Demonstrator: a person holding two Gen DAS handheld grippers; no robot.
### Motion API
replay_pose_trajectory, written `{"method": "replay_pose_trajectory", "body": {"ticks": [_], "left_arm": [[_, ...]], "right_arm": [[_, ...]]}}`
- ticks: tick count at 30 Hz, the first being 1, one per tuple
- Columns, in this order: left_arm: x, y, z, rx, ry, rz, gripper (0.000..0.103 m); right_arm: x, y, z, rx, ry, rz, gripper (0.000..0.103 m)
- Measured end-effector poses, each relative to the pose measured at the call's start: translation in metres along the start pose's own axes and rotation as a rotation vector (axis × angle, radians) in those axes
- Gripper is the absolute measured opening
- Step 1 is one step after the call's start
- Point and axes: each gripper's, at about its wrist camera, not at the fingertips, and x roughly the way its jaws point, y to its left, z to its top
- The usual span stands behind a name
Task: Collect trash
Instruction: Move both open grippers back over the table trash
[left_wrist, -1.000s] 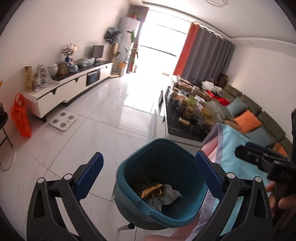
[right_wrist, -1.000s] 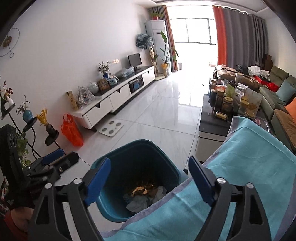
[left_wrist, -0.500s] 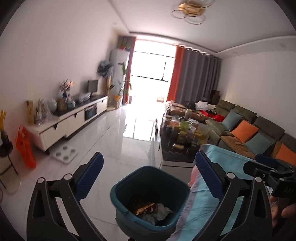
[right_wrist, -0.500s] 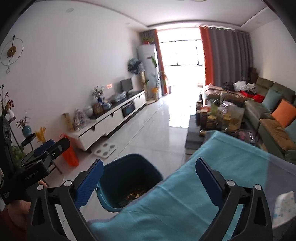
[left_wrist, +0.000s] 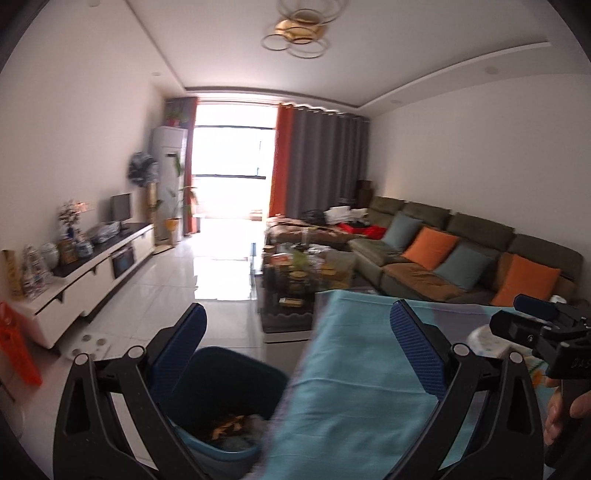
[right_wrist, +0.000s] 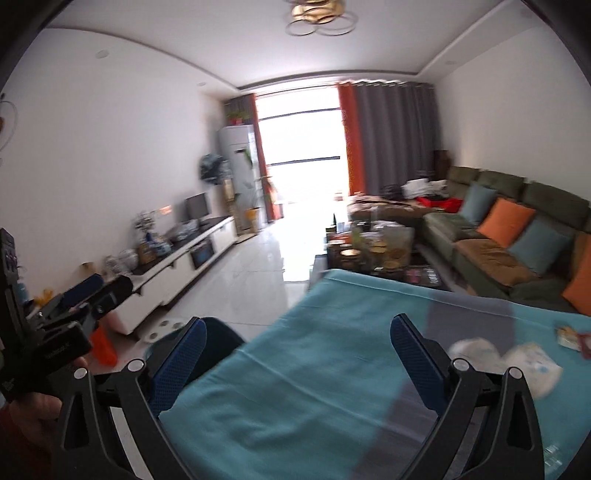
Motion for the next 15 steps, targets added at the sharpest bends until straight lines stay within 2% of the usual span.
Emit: {"method": "replay_pose_trajectory", "body": {"ticks": [6, 15], "left_arm": [[-0.003, -0.044, -0.001, 0.038, 0.003, -0.115, 0.098], [-0.003, -0.096, -0.014, 0.095, 0.040, -0.271, 0.098]], "right_arm": [[-0.046, -0.031, -0.017, 0.030, -0.042, -0.136, 0.096], [-0.096, -0.056, -0.041, 0.050, -0.087, -0.283, 0.096]]}}
